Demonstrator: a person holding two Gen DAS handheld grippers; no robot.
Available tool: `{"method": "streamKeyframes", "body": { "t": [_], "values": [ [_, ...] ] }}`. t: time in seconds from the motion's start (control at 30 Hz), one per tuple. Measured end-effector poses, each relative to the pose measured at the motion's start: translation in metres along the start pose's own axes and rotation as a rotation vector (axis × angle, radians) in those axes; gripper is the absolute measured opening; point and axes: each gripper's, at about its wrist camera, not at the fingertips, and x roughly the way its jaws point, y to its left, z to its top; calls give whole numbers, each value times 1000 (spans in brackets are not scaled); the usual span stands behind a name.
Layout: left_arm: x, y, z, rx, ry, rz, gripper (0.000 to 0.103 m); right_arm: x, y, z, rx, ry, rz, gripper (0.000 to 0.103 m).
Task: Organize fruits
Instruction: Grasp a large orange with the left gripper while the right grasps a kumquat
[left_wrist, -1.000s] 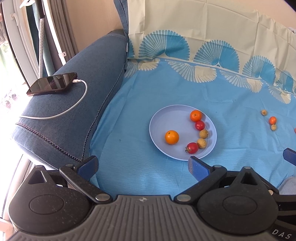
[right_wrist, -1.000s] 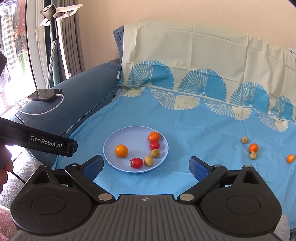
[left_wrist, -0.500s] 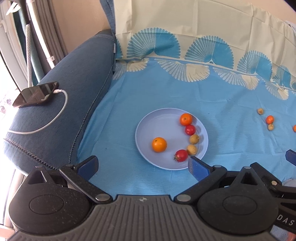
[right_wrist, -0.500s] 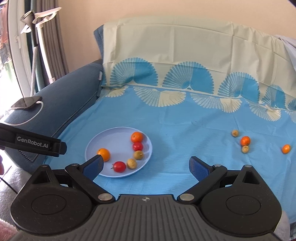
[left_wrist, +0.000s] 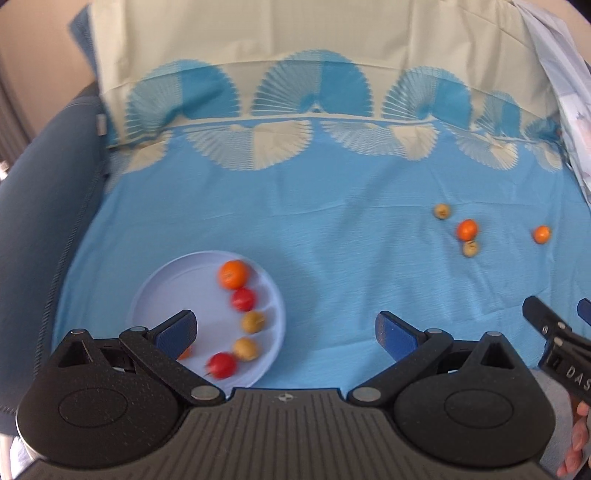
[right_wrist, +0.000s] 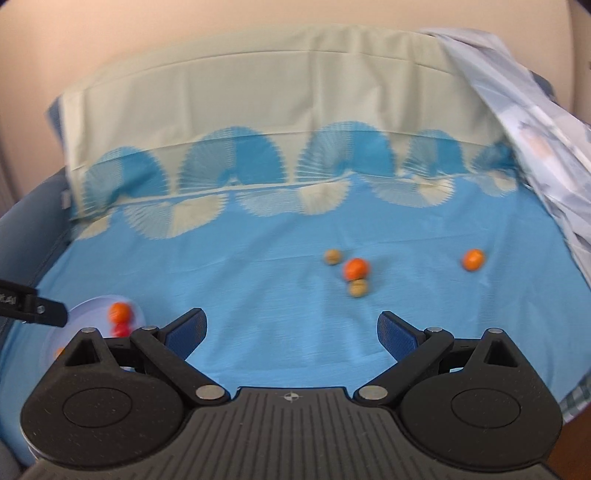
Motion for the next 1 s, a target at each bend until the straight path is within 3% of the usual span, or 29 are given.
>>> {"method": "streamKeyframes", "body": {
  "t": [0.33, 0.6, 0.77, 0.8, 0.83, 0.87, 0.93, 0.97, 1.0],
  "values": [
    [112, -143, 84, 105, 83, -163, 103, 104, -157, 36, 180, -56, -253, 98],
    [217, -225, 115, 109, 206, -178, 103, 226, -217, 49, 127, -8, -165, 93],
    [260, -250, 119, 120, 295, -197, 103, 280, -236, 42, 121, 106, -203, 92],
    [264, -251, 118, 114, 304, -195, 102, 285, -237, 37, 110, 124, -212, 85],
    [266, -251, 117, 103, 303, -195, 98, 284, -235, 33, 88, 110, -217, 80],
    [268, -250, 116, 97, 304, -195, 81, 281, -232, 31, 69, 93, -220, 74],
    [263, -250, 115, 115, 278, -163, 62, 275, -228, 27, 27, 82, -248, 39],
    [258, -248, 114, 125, 262, -179, 39, 272, -227, 26, 12, 85, -265, 37],
    [254, -245, 114, 127, 261, -185, 40, 270, -228, 26, 19, 88, -263, 37]
  ]
}}
